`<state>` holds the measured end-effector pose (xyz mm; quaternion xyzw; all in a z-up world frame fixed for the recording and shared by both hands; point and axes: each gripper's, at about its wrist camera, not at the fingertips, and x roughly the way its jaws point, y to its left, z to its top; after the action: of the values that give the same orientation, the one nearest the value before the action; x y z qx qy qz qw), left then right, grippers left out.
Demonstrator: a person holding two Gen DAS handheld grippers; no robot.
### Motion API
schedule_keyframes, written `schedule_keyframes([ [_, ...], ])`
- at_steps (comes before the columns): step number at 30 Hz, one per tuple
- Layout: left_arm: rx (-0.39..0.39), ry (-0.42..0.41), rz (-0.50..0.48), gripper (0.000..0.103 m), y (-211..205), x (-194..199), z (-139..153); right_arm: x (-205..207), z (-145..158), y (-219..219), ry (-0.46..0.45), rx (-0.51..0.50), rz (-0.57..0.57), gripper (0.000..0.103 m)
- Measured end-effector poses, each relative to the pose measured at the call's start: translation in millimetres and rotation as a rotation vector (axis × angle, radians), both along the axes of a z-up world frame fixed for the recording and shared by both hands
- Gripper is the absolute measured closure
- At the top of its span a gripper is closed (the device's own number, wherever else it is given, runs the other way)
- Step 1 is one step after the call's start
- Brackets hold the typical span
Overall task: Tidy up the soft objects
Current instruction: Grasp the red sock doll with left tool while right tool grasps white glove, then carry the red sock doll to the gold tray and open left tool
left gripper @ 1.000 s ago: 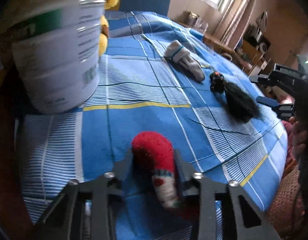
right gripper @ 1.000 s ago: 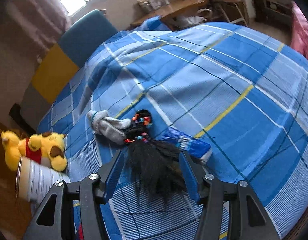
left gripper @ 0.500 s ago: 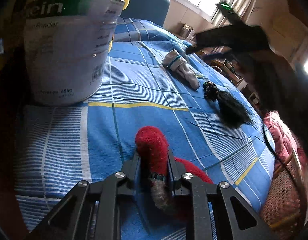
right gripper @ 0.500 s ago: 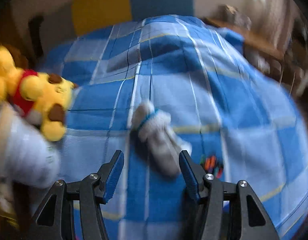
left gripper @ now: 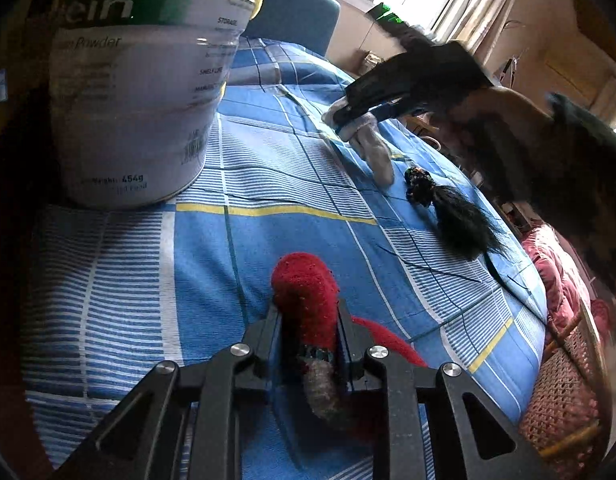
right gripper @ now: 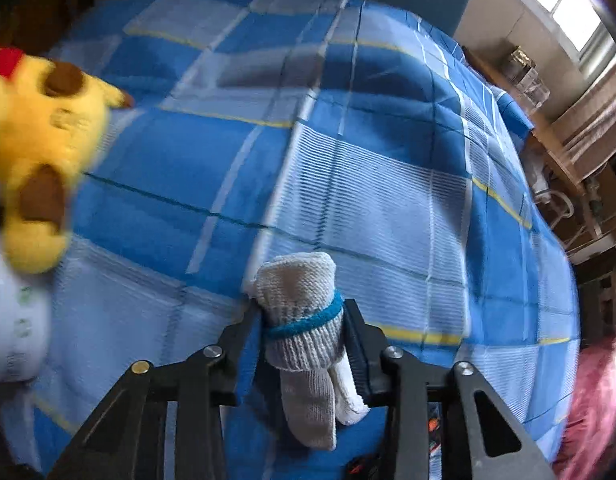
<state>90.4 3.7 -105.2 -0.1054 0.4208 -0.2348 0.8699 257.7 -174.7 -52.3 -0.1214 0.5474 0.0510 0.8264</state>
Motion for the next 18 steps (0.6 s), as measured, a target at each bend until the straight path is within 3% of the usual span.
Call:
schedule_keyframes([
  [4, 0.009, -0.005, 0.001, 0.079, -2, -1, 0, -62, 10, 17, 0.036, 0.123, 0.085, 0.066],
  [9, 0.040, -0.019, 0.003, 0.079, -8, -4, 2, -131, -12, 12, 0.135, 0.244, 0.058, 0.066],
  [14, 0.092, -0.036, 0.007, 0.078, -14, -6, 4, -146, -23, -9, 0.066, 0.377, -0.048, 0.066],
  [18, 0.138, -0.050, 0.008, 0.079, -19, -6, 5, -149, -23, -3, 0.046, 0.358, -0.045, 0.066],
])
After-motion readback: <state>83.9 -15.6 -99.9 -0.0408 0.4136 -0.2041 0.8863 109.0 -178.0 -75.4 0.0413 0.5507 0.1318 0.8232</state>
